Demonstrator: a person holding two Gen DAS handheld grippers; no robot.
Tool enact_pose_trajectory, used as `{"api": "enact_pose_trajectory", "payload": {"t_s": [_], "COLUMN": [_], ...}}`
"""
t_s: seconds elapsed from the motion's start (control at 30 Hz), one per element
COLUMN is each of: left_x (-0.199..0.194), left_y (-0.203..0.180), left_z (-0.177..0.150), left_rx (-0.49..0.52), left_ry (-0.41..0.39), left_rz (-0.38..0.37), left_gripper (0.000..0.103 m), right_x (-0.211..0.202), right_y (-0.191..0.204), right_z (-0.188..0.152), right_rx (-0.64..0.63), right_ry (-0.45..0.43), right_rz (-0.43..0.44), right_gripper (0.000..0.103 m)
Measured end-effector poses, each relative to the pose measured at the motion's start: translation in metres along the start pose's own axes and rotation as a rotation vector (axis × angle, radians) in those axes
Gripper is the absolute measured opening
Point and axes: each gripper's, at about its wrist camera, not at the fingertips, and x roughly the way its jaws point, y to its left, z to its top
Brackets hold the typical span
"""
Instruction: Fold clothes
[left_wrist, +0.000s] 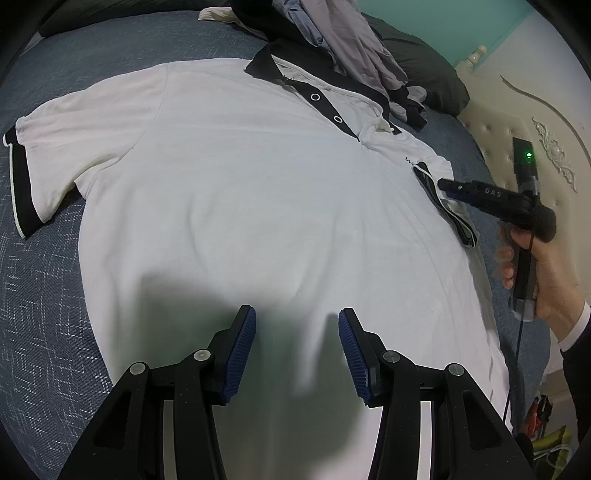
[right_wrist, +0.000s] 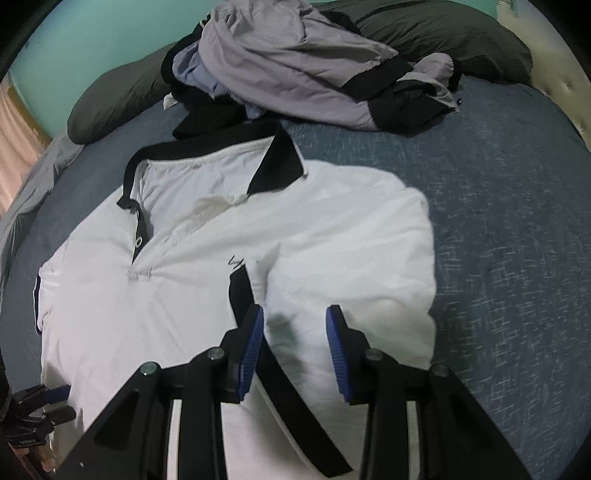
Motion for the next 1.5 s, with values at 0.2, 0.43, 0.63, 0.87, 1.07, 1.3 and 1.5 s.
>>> {"api": "enact_pose_trajectory", "payload": {"t_s": [0.2, 0.43, 0.63, 0.87, 1.07, 1.3, 1.5], "left_x": [-0.001, -0.001, 0.000, 0.002, 0.003, 0.002, -0.002], "left_y": [0.000, -0.001, -0.002, -0.002, -0.002, -0.003, -0.010], "left_z": [0.000, 0.000, 0.001, 0.002, 0.002, 0.003, 0.005], "left_rx": [-0.003, -0.002, 0.000, 0.002, -0.003, -0.012, 0.002], "left_ry": [0.001, 0.003, 0.004, 0.005, 0.006, -0.006, -0.022], "left_rz": [-0.002, 0.003, 0.007, 0.008, 0.005, 0.005, 0.008], "left_gripper": [0.051, 0.051, 0.051, 0.051, 0.052, 0.052, 0.052], "right_x": [-0.022, -0.041, -0.030, -0.035, -0.042, -0.069, -0.075], "right_y": [-0.010, -0.035, -0.036, -0.038, -0.041, -0.061, -0.088], "right_z": [-0.009, -0.032, -0.054, -0.064, -0.071, -0.085, -0.102], "right_rx": [0.045, 0.086, 0.093, 0.136, 0.178, 0.281, 0.400], "right_ry": [-0.053, -0.036, 0.011, -0.012, -0.028, -0.089, -0.104], "right_rz": [0.013, -0.008, -0.012, 0.003, 0.025, 0.043, 0.056], "right_gripper": [0.035, 0.012, 0.010, 0.010, 0.010, 0.010, 0.012]}}
